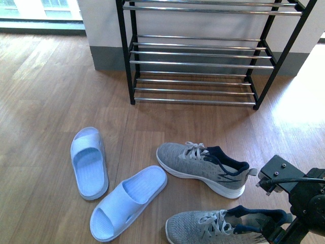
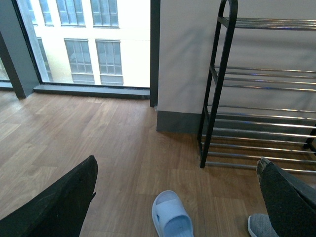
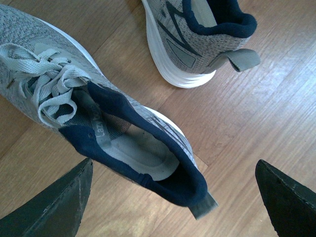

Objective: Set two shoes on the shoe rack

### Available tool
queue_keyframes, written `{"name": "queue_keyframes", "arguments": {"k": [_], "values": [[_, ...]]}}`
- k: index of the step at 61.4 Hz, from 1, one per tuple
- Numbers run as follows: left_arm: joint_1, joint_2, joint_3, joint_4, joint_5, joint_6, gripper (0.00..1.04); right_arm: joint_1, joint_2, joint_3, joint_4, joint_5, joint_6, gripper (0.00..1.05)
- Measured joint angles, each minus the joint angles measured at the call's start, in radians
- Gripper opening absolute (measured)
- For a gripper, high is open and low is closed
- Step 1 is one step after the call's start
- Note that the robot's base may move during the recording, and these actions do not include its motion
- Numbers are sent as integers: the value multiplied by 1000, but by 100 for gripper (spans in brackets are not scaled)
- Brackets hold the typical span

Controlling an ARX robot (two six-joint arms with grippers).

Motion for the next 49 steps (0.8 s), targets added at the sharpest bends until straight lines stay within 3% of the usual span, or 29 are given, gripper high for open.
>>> {"name": "queue_keyframes", "arguments": {"k": [49], "values": [[0,0,0,0,0,0,95,-4,273,341,-196,-5,-60,94]]}}
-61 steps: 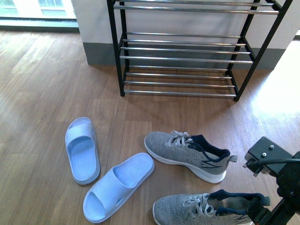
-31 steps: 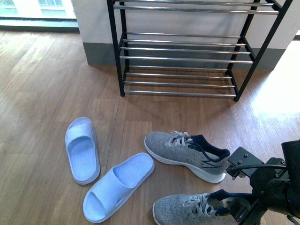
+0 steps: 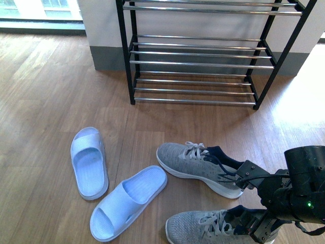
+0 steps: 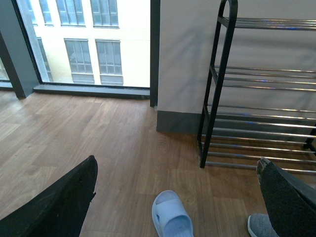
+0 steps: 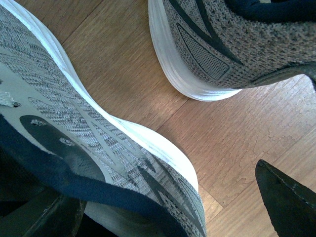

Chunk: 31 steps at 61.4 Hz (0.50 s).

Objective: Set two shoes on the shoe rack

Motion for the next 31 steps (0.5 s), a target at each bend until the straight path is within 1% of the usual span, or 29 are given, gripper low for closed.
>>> {"name": "queue_keyframes", "arguments": {"k": [3,4,9,11,13,16,31], "values": [[0,0,0,0,0,0,95,0,6,5,-5,-8,0,85],[0,0,0,0,0,0,95,1,8,8,-7,-11,0,80],[0,0,0,0,0,0,95,5,14,9,-15,-14,-3,68],[0,0,0,0,0,0,95,5,17,8,-19,-16,-7,59],[0,0,0,0,0,0,95,5,18,6,-21,-19,-8,54],[0,0,0,0,0,0,95,5,18,1,-30,-23,-14,43],[0,0,0,0,0,0,95,-11,3,-44,-36,-50,-11,5]]}}
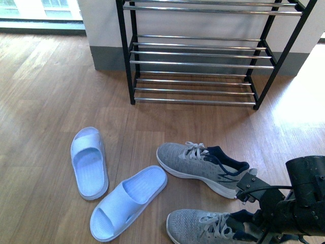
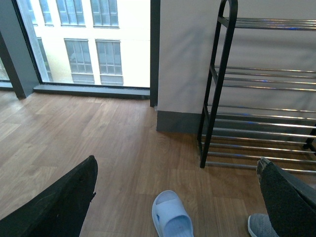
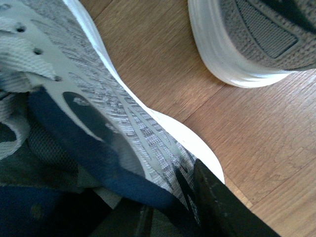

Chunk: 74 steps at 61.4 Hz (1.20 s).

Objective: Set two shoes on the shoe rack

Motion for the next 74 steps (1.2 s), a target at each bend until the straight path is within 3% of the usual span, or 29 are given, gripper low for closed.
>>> {"name": "queue_keyframes", "arguments": {"k": [2,14,29,45,58,74], "values": [[0,0,0,0,0,0,95,-5,-10,-13,4,-10,6,1],[0,0,0,0,0,0,95,-47,-147,-150,50,-88,109,1],[0,0,0,0,0,0,95,-147,-519,-391,31,-153,250,1],[0,0,0,0,0,0,95,-269,-1122,-594,-196,-227,433,1],[0,0,0,0,0,0,95,-334,-1656,-589,-418,-163,679,1],[0,0,0,0,0,0,95,-330,-1984,-553,-546,-117,896,1]]}}
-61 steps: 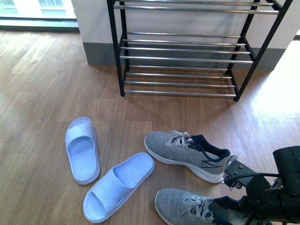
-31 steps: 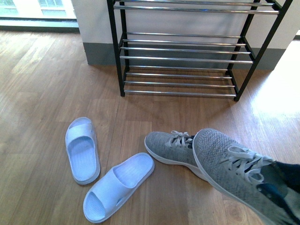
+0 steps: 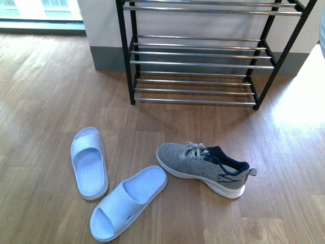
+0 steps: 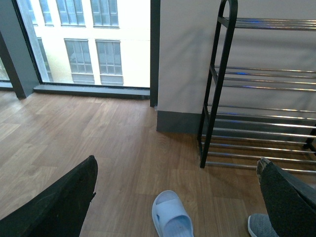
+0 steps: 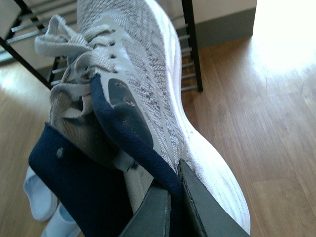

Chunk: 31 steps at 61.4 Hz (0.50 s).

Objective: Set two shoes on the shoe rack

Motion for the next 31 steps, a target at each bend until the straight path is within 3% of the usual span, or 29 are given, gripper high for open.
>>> {"name": "queue_keyframes", "arguments": {"k": [31], "values": [[0,0,0,0,0,0,95,-59,-159,2,-19,-32,95,1]]}}
